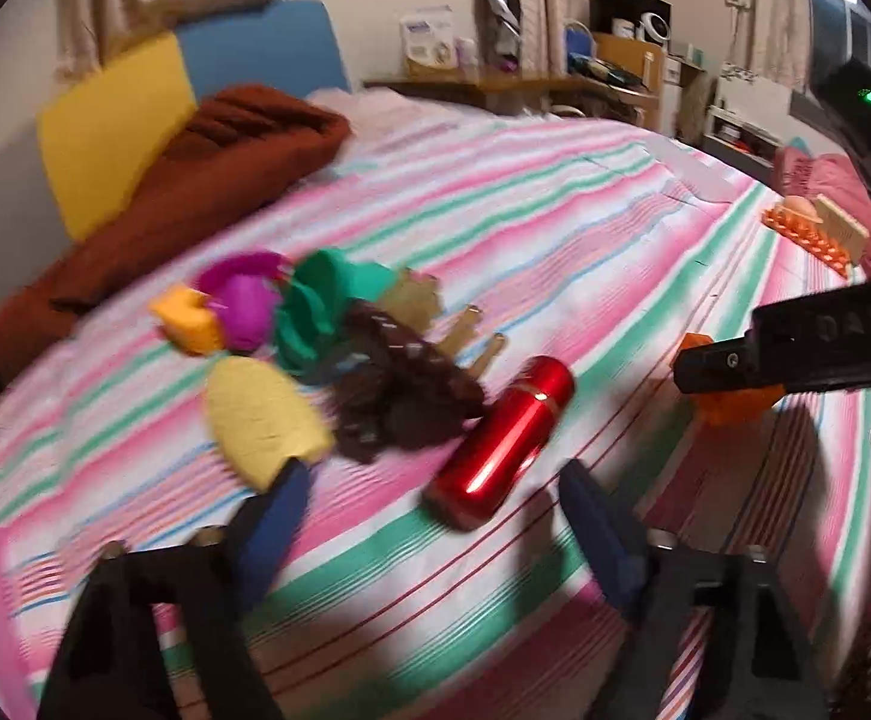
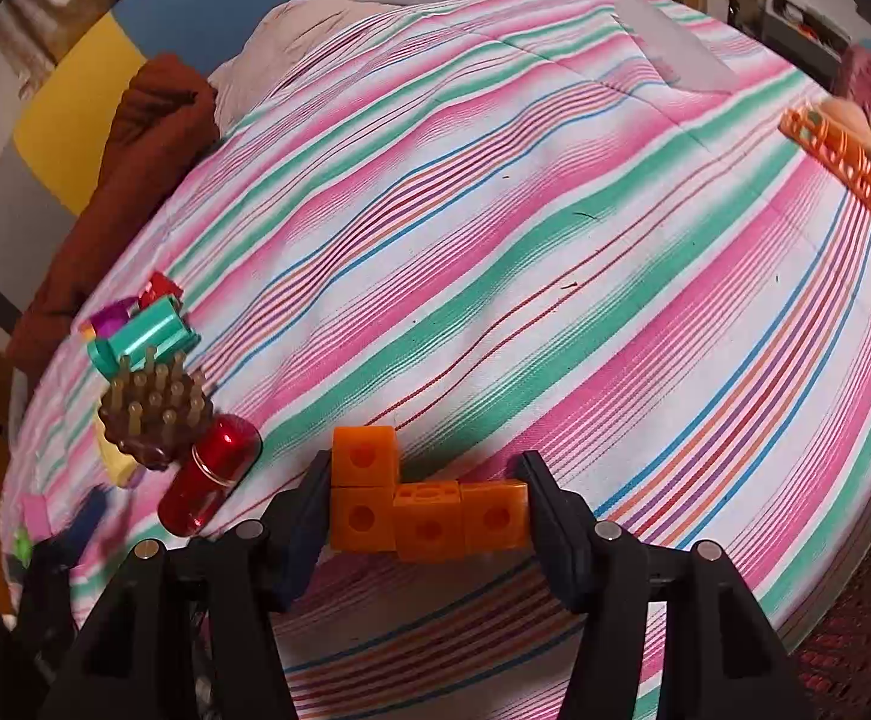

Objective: Organize rigid objects
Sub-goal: 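Grasp the red cylinder with the left tool while the right tool holds the orange blocks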

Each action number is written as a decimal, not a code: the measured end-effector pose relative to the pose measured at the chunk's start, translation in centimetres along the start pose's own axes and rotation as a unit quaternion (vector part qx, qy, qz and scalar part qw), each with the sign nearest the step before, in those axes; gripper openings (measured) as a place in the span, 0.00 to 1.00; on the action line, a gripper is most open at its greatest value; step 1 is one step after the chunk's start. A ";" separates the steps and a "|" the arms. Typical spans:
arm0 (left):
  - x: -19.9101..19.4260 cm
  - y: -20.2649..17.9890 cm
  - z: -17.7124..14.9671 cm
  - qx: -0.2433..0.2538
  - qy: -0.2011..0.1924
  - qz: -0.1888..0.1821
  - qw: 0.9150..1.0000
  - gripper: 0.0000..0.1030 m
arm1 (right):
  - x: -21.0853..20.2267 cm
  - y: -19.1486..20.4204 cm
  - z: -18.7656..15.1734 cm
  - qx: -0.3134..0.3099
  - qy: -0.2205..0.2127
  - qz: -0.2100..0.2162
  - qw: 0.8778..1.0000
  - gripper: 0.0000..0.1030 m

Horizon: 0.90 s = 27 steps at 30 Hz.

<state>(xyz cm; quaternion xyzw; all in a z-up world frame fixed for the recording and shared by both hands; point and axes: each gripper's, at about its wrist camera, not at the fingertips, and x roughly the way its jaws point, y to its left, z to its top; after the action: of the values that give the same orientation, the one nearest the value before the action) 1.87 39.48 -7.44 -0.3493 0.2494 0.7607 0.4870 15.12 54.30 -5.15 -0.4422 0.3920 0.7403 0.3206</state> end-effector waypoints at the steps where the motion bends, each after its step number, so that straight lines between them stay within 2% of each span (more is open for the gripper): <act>1: 0.6 0.0 0.2 -0.002 0.012 -0.020 1.000 0.59 | -0.1 -0.2 0.0 0.005 0.000 0.004 1.000 0.59; 2: 0.7 0.0 0.2 -0.001 0.015 -0.029 0.999 0.50 | 0.3 0.2 0.1 0.007 0.001 0.006 1.000 0.59; 4: -0.1 -0.4 -0.1 0.005 0.004 -0.047 0.999 0.44 | 0.3 0.0 0.2 0.013 0.001 0.011 1.000 0.59; 10: -1.2 -1.7 -0.9 0.001 -0.008 -0.095 0.995 0.44 | 0.2 -0.4 0.2 0.035 0.000 0.029 0.999 0.59; 16: 0.5 -2.5 0.3 -0.008 0.008 -0.049 0.999 0.46 | 0.8 0.3 0.4 0.027 -0.001 0.023 0.999 0.59; 18: 0.8 -2.6 0.3 -0.008 0.012 -0.037 0.999 0.38 | 0.9 0.5 0.4 0.019 -0.001 0.018 1.000 0.59; 20: 0.7 -2.7 0.1 -0.005 0.006 -0.031 0.999 0.24 | 1.0 0.8 0.3 0.008 -0.002 0.010 1.000 0.59; 27: -1.0 -2.0 -1.9 -0.015 -0.008 -0.036 0.999 0.24 | 1.4 2.5 0.0 -0.047 -0.004 -0.029 0.998 0.59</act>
<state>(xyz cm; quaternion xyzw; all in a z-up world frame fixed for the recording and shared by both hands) 4.51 38.30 -7.97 -0.3597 0.2214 0.7492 0.5103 12.56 53.25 -5.66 -0.4652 0.3430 0.7497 0.3223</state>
